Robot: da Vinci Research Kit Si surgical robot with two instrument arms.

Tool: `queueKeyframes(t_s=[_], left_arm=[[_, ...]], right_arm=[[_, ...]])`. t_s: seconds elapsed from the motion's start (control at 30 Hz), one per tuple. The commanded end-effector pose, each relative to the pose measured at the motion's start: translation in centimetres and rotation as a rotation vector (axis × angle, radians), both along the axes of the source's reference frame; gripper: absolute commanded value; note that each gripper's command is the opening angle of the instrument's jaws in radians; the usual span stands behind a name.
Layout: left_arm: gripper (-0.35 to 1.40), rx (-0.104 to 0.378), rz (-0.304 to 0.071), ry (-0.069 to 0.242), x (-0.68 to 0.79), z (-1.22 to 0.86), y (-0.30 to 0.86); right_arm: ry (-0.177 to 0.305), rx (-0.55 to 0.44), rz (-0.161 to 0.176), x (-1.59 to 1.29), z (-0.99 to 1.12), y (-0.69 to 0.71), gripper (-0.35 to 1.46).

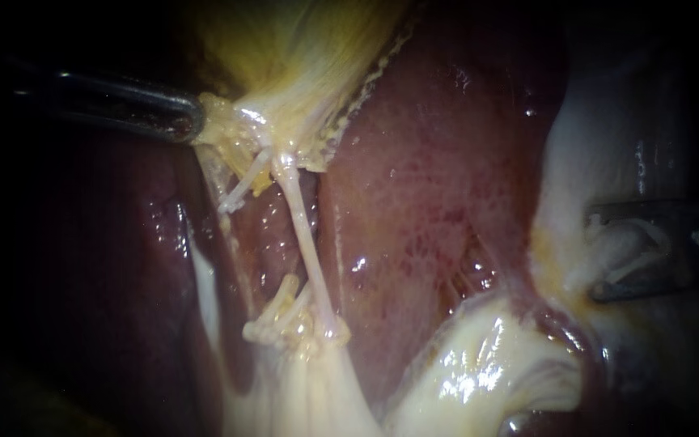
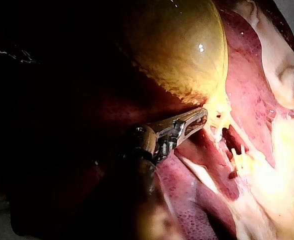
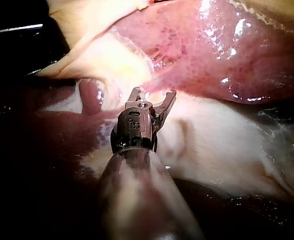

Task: Clipping first clip right tube

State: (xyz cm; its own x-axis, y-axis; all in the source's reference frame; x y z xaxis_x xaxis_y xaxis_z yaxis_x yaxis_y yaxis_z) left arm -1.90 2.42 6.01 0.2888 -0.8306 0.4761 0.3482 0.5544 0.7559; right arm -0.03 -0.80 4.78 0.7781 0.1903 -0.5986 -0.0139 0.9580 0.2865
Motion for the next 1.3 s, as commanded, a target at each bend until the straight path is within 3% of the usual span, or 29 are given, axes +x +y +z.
queueKeyframes(t_s=[0.03, 0.13, 0.63, 0.87, 1.17, 1.3], left_arm=[[-0.35, -0.001, 0.000, 0.000, 0.00, 0.00, 0.00], [-0.35, -0.001, 0.000, 0.001, 0.00, 0.01, -0.01], [-0.35, -0.004, -0.002, 0.003, -0.04, 0.04, -0.04], [-0.35, -0.004, -0.003, 0.003, -0.05, 0.03, -0.05], [-0.35, -0.005, -0.003, 0.003, -0.05, 0.04, -0.05], [-0.35, -0.005, -0.003, 0.004, -0.05, 0.04, -0.05]], right_arm=[[0.010, 0.013, 0.011, 0.03, -0.01, -0.01, 0.48], [0.059, 0.037, 0.047, 0.12, -0.04, -0.02, 0.49], [0.183, 0.159, 0.149, 0.70, -0.07, -0.04, 0.49], [0.225, 0.223, 0.137, 0.95, -0.03, -0.12, 0.49], [0.274, 0.281, 0.170, 1.28, 0.11, -0.23, 0.50], [0.293, 0.312, 0.205, 1.39, 0.18, -0.26, 0.50]])
